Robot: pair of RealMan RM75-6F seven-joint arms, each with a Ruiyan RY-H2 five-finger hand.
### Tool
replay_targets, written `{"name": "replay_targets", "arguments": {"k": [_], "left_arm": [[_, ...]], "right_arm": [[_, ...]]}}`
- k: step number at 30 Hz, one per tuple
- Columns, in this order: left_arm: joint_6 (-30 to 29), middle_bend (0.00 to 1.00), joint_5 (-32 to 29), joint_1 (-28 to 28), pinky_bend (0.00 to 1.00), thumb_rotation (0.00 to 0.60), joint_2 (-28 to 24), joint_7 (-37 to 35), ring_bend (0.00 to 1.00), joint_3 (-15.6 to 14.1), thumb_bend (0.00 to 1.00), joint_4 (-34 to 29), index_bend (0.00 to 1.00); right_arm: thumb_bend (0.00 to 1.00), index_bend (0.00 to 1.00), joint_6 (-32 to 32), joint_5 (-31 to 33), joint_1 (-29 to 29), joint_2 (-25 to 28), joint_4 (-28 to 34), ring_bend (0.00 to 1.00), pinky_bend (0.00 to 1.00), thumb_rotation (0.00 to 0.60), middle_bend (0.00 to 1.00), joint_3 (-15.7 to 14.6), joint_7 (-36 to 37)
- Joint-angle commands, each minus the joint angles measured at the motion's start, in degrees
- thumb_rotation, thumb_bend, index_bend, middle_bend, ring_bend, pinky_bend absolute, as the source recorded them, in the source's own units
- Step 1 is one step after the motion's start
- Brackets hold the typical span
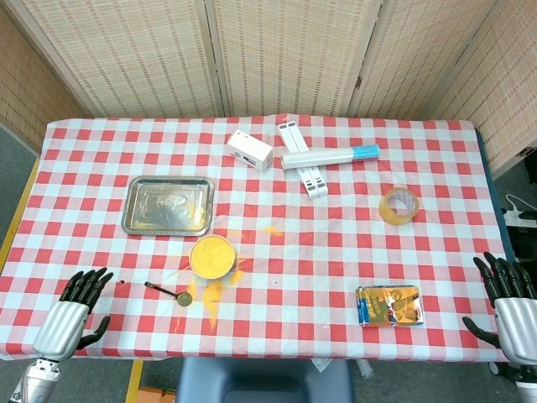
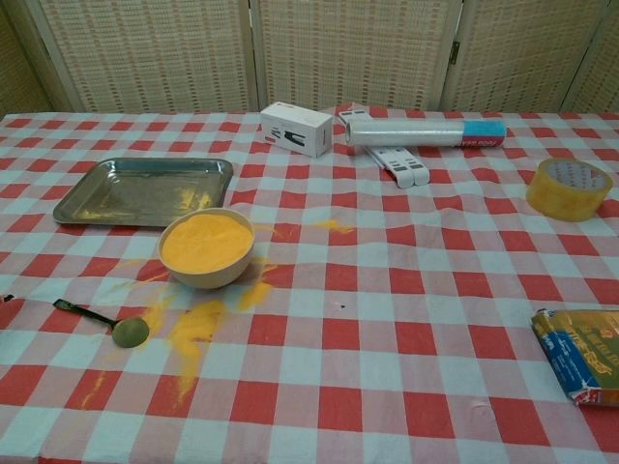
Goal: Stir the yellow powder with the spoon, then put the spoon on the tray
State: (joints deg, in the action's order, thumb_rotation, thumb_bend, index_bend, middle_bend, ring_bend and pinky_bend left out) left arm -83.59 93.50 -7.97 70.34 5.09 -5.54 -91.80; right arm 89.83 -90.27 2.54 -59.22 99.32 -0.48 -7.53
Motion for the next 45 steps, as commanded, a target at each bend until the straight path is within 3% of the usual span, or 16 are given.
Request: {"name": "replay_targets", "arguments": {"k": [1, 6, 11, 14, 20, 33, 45], "left_arm": [[2.20, 0.00, 1.69, -1.40, 0.00, 0.600, 0.92, 0.29, 0.00, -0.56, 0.43, 0.41, 0.04], [7.57, 0.00, 3.37, -4.99, 0.00, 0.600, 4.40, 0.48, 0.00, -0.17, 0.43, 2.76, 0.16], [17.57, 0.00, -1.63, -9.88, 0.00, 0.600, 7.01, 0.82, 0.00, 2.18, 0.44, 4.37, 0.33], [19.59, 0.00, -3.52, -11.57, 0.00, 0.600, 8.84, 1.28, 0.00, 3.90, 0.45, 5.79, 0.38], [20.50, 0.00, -4.98, -13.27, 0.00, 0.600, 12.83, 3.70, 0.00, 5.43, 0.45, 10.15, 0.40], [19.20, 0.00, -5.19, -14.15, 0.00, 0.600, 19.54, 7.27, 0.00, 5.29, 0.44, 19.00, 0.40], [17.98, 0.00, -5.67, -14.13, 0.00, 0.600, 21.64, 6.05, 0.00, 5.01, 0.45, 22.15, 0.52]], "right_arm": [[0.08, 0.00, 0.08, -0.05, 0.02, -0.11, 0.23, 0.00, 0.00, 0.600, 0.00, 0.08, -0.22], [0.08, 0.00, -0.27, 0.20, -0.13, -0.55, 0.22, 0.00, 0.00, 0.600, 0.00, 0.27, -0.67], [0.08, 0.00, -2.29, 1.08, -1.24, -0.86, -0.12, 0.00, 0.00, 0.600, 0.00, 0.70, -0.94], [0.08, 0.00, -3.25, 1.93, -1.70, -1.18, -0.16, 0.00, 0.00, 0.600, 0.00, 0.98, -1.41], [0.08, 0.00, -3.88, 3.18, -1.93, -1.78, -0.18, 0.00, 0.00, 0.600, 0.00, 1.30, -2.69], [0.08, 0.00, -3.93, 4.25, -1.87, -2.03, -0.19, 0.00, 0.00, 0.600, 0.00, 1.52, -3.61], [0.08, 0.00, -3.85, 4.25, -1.89, -2.20, -0.16, 0.00, 0.00, 0.600, 0.00, 1.49, -3.81]]}}
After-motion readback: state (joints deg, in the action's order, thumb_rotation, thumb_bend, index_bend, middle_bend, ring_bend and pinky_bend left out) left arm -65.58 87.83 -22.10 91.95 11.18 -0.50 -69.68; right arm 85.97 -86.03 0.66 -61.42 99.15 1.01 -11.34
